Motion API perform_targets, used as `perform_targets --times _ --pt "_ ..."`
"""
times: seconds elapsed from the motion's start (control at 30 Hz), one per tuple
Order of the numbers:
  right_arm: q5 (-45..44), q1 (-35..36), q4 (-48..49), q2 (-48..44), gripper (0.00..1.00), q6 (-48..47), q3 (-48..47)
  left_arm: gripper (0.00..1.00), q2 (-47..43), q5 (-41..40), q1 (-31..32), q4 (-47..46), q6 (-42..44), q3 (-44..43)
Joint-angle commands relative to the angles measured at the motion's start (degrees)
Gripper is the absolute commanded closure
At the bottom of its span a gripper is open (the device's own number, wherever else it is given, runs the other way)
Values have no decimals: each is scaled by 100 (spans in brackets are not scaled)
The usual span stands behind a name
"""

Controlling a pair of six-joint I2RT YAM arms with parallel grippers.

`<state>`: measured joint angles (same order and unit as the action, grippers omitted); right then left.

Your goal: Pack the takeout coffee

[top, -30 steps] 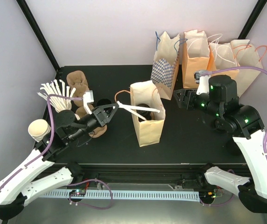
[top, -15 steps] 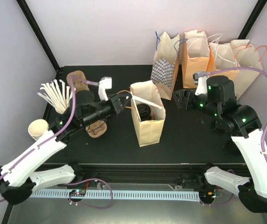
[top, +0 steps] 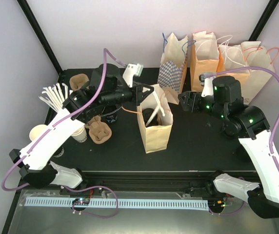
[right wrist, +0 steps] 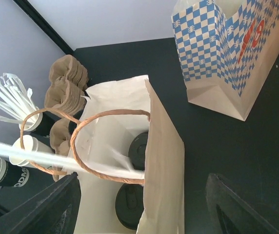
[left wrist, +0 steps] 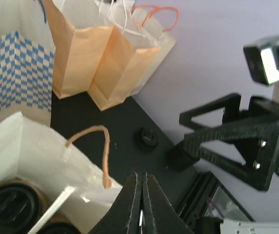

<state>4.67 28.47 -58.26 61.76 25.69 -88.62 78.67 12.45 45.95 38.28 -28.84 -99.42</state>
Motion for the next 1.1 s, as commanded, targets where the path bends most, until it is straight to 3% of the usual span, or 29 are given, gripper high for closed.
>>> perform_targets --times 0.0,0.37,0.6,0.83,0.87,0.9,1.0,1.03,1.07 --pt "-94 -25 114 52 27 -62 -190 98 -73 331 -16 668 363 -279" --pt "6 -26 207 113 27 -30 -78 98 -344 880 -8 1167 336 28" --pt "86 -26 284 104 27 41 51 98 -160 939 106 891 162 237" --pt "43 -24 303 83 27 110 93 98 1227 111 556 2727 874 -1727" --pt "39 -28 306 73 27 130 105 93 1357 56 620 2905 944 -1931" --pt "35 -26 306 57 27 148 120 82 1454 13 695 3041 1010 -2068" --pt "-3 -28 314 23 27 186 155 21 1534 -51 891 3158 1124 -2237" --pt "-10 -30 316 9 27 191 171 5 1504 -77 927 3123 1129 -2228" --pt "-24 -26 320 -11 27 197 182 1 1442 -106 941 3039 1115 -2192"
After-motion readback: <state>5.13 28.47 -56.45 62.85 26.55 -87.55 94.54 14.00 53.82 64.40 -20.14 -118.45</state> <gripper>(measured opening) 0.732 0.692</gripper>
